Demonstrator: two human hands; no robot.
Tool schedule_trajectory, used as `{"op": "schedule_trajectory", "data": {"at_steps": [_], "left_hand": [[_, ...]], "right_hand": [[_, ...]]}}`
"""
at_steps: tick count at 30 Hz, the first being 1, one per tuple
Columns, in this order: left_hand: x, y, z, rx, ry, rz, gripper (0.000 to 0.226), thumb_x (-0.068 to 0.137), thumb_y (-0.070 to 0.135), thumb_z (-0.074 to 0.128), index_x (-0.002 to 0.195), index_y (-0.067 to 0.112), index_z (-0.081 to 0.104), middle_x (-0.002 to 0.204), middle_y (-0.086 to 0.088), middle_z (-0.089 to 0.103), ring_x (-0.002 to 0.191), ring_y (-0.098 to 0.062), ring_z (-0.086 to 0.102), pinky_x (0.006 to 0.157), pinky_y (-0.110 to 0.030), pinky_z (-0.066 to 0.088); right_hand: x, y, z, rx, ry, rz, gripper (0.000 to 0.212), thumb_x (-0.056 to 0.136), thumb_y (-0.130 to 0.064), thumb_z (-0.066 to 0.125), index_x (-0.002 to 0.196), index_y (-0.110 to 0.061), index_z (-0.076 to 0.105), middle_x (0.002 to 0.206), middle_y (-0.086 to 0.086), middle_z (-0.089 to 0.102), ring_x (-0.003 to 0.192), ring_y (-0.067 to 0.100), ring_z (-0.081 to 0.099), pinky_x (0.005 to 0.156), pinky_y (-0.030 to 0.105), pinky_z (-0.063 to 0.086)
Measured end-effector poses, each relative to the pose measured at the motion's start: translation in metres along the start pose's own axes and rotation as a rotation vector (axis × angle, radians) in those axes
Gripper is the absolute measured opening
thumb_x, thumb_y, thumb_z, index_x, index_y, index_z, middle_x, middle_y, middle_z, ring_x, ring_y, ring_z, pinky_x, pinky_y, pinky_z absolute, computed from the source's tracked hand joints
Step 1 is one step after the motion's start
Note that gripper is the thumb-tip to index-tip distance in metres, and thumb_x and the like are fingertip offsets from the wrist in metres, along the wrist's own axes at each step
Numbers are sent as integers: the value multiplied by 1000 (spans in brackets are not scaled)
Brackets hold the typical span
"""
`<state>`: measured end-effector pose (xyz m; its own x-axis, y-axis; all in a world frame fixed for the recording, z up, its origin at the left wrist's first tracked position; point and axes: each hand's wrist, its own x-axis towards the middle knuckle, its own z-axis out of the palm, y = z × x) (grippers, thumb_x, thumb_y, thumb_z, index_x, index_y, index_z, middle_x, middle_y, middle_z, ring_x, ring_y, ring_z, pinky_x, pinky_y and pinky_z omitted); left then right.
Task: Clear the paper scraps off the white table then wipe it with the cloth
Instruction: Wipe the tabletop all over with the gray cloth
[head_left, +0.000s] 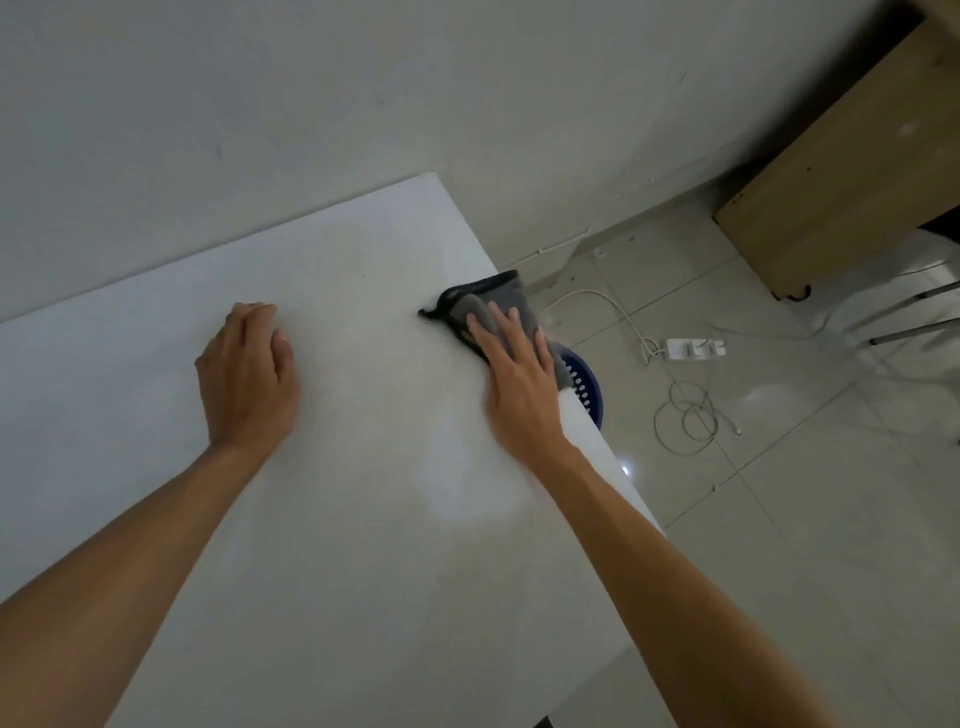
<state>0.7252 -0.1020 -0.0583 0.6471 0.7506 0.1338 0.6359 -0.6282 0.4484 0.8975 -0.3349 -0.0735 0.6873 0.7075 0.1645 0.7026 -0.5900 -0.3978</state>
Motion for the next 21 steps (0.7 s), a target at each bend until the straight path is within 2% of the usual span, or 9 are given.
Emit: {"op": "schedule_trajectory", "data": {"at_steps": [2,4,7,10,12,14,16,19,21], "left_hand": [[-7,13,9,-19,-10,17,31,99,11,41,127,6,51,133,-15,54,117,-38,53,94,-52,43],[-15,24,14,-19,-21,46,32,99,12,40,128,6,52,135,-16,54,122,-37,52,97,-52,42],[-23,34,16,-19,-41,104,32,102,11,39,131,5,51,139,-17,52,134,-36,46,104,-53,39],[-28,33,12,10,-41,132,34,102,14,37,131,6,51,140,-16,53,138,-33,43,106,-52,37],[-30,29,10,21,-36,126,33,103,15,38,131,6,52,140,-15,53,138,-33,43,106,-52,37],[-35,28,10,15,-22,112,32,103,13,39,131,5,52,141,-16,53,138,-33,43,106,-53,37],[-43,28,13,4,0,79,32,103,11,41,132,5,52,142,-16,52,138,-34,43,107,-53,37],[-51,23,20,-33,41,28,32,102,11,40,130,4,53,139,-17,53,134,-35,47,106,-51,39],[-52,19,21,-29,85,68,29,97,9,44,122,3,57,128,-19,58,119,-38,56,98,-49,45]], "right_hand": [[-12,-11,-2,92,-11,-162,74,85,16,50,151,-19,50,163,7,37,155,25,24,126,43,20],[-43,-28,-4,171,-144,-424,76,84,18,46,151,-18,49,161,11,38,153,28,28,124,43,25],[-85,-20,-16,146,-371,-628,76,85,8,36,154,-22,44,165,9,33,156,24,20,128,39,12],[-77,28,-25,122,-309,-415,66,94,9,37,150,-21,51,164,7,34,156,24,22,128,44,15],[-52,56,-35,110,-228,-200,69,96,13,42,154,-23,44,166,6,30,156,25,21,124,53,23],[-30,63,-46,175,-180,5,65,103,4,41,160,-26,33,168,5,24,154,28,25,121,53,30],[-23,51,-44,183,-102,152,69,101,5,34,162,-27,26,170,6,19,155,34,17,123,55,25],[-30,-5,-16,221,11,-113,81,78,15,29,153,-10,46,162,17,34,153,42,20,126,54,15],[-35,-51,8,320,-59,-296,75,80,14,33,149,-8,50,159,19,41,152,41,26,127,48,13]]}}
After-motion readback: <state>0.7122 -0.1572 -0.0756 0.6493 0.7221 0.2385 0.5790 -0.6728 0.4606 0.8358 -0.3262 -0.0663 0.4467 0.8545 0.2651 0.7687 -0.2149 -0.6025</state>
